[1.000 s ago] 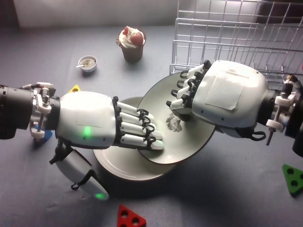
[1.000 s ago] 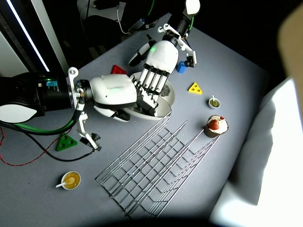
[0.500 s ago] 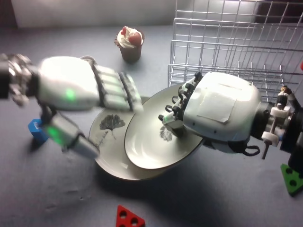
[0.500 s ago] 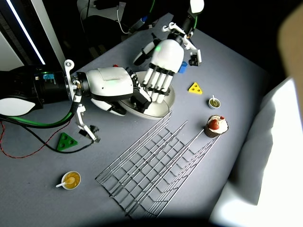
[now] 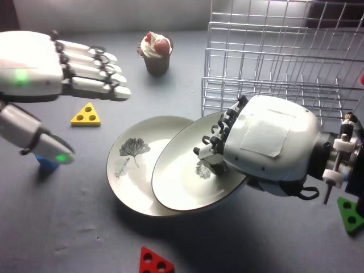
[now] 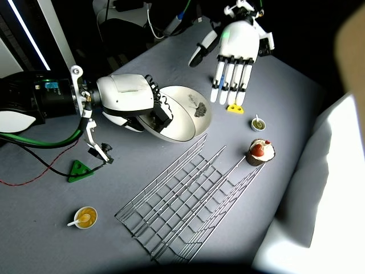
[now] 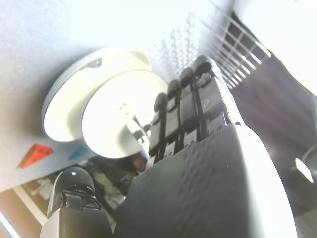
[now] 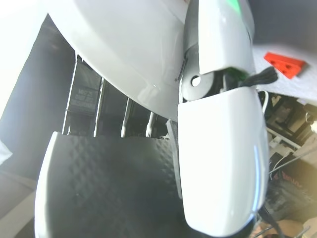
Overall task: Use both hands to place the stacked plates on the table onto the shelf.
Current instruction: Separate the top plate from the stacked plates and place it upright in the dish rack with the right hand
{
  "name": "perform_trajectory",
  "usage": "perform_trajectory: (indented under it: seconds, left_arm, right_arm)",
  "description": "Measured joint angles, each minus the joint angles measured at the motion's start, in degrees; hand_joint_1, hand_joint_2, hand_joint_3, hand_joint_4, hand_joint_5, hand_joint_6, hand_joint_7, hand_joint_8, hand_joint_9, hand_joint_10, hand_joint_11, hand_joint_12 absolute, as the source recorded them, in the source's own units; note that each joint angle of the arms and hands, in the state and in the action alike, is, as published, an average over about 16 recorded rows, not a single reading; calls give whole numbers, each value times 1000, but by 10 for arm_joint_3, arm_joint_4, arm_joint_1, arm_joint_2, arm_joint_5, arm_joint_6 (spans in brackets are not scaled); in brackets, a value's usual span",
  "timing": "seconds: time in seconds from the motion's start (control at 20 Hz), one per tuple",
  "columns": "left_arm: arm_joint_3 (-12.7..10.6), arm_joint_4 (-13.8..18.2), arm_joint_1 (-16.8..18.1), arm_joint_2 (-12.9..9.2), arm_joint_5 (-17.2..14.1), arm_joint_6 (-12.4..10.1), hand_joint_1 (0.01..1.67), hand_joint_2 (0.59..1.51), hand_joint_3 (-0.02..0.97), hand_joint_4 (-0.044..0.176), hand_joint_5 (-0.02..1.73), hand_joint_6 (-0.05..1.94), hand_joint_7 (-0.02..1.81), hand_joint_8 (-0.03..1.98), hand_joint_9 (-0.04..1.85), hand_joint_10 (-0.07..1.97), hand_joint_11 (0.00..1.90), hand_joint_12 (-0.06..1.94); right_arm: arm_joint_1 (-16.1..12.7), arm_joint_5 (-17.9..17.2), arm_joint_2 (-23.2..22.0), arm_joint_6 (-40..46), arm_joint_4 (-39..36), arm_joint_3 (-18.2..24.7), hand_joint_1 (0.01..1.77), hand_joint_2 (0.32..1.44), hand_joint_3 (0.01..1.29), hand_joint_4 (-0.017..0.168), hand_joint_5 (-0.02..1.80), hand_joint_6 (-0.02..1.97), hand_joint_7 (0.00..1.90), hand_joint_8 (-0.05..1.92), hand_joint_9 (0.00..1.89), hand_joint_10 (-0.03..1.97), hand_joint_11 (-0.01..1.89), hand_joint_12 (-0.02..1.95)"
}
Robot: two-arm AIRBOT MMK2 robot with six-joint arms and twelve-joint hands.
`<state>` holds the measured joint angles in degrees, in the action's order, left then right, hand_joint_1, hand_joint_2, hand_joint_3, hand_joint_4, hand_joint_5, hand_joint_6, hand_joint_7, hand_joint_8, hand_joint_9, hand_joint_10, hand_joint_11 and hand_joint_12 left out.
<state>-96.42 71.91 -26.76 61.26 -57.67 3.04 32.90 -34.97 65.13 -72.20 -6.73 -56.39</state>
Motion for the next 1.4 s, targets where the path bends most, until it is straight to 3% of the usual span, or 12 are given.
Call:
perform_trajectory:
  seconds: [0.3,0.55,0.95,1.4]
  left_arm:
    - [-3,7,0,-34,-42,-19,67,1024,19,-2,185,6,206,14,203,13,190,14]
    - [-11,8,-2,-47,-75,-25,62,1025,19,-2,188,6,212,14,209,13,195,14]
    - [-29,4,-8,-44,-113,-19,54,1034,19,-2,176,6,215,14,204,13,188,14]
    - [-38,-2,-13,-36,-132,-7,54,1046,19,-2,173,6,211,14,197,12,185,14]
  right_arm:
    - [-22,13,-19,27,-3,22,1432,908,13,-5,930,909,1068,502,1085,665,964,1293]
    - [-51,27,-38,70,-7,38,1433,910,14,-2,967,892,1096,504,1141,646,994,1272]
    - [-94,44,-67,182,-32,56,1440,910,14,-1,983,900,1113,495,1199,577,1025,1273]
    - [-131,43,-92,404,-92,37,1448,909,13,-2,949,942,1101,541,1208,549,1005,1331]
